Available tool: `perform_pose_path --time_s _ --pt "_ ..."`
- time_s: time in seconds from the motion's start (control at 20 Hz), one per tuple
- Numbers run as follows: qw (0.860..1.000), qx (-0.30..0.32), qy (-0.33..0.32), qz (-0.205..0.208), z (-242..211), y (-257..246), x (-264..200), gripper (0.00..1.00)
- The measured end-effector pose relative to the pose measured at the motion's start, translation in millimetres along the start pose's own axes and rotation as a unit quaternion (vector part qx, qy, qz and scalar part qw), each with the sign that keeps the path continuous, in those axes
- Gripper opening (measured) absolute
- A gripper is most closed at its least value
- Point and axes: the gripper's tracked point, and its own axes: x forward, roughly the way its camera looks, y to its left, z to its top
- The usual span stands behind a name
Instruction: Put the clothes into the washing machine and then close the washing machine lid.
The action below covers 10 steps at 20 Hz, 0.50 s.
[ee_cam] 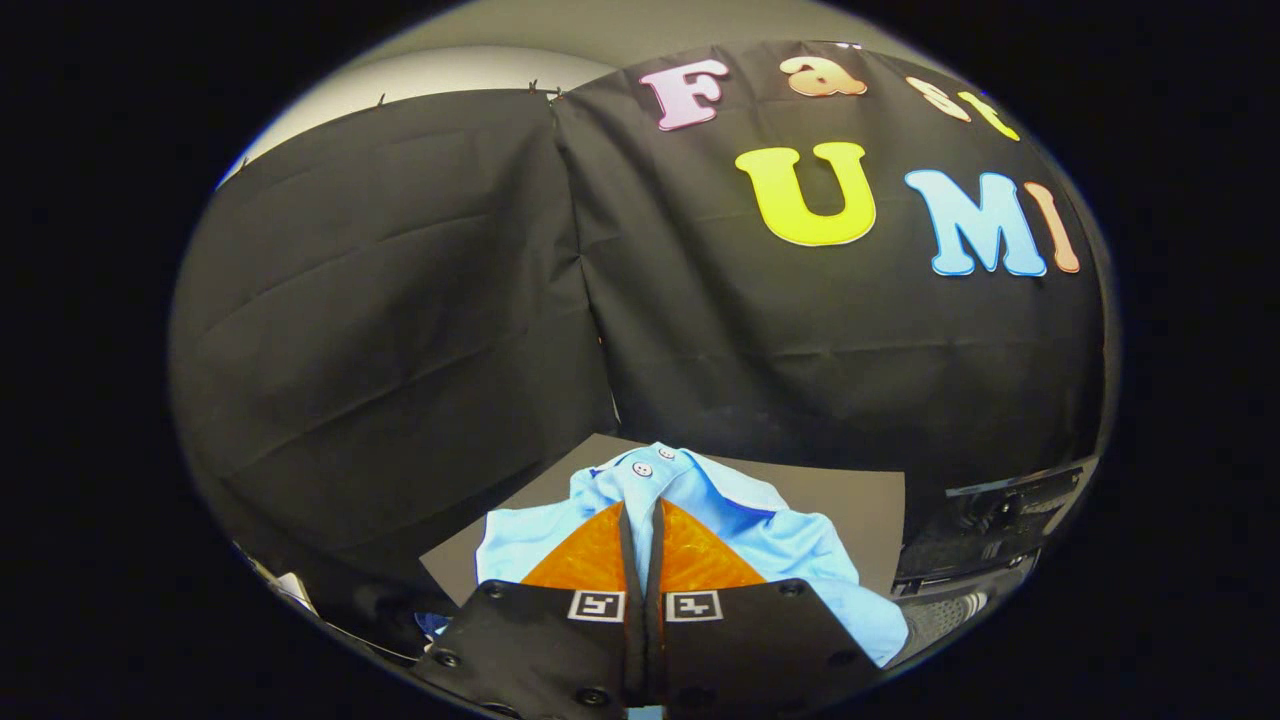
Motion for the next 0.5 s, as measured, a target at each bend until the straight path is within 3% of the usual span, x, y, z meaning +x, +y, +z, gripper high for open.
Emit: perform_pose_path --time_s 0.5 --pt "0.999 -0.014 -0.035 -0.026 20 -36 -35 0.01"
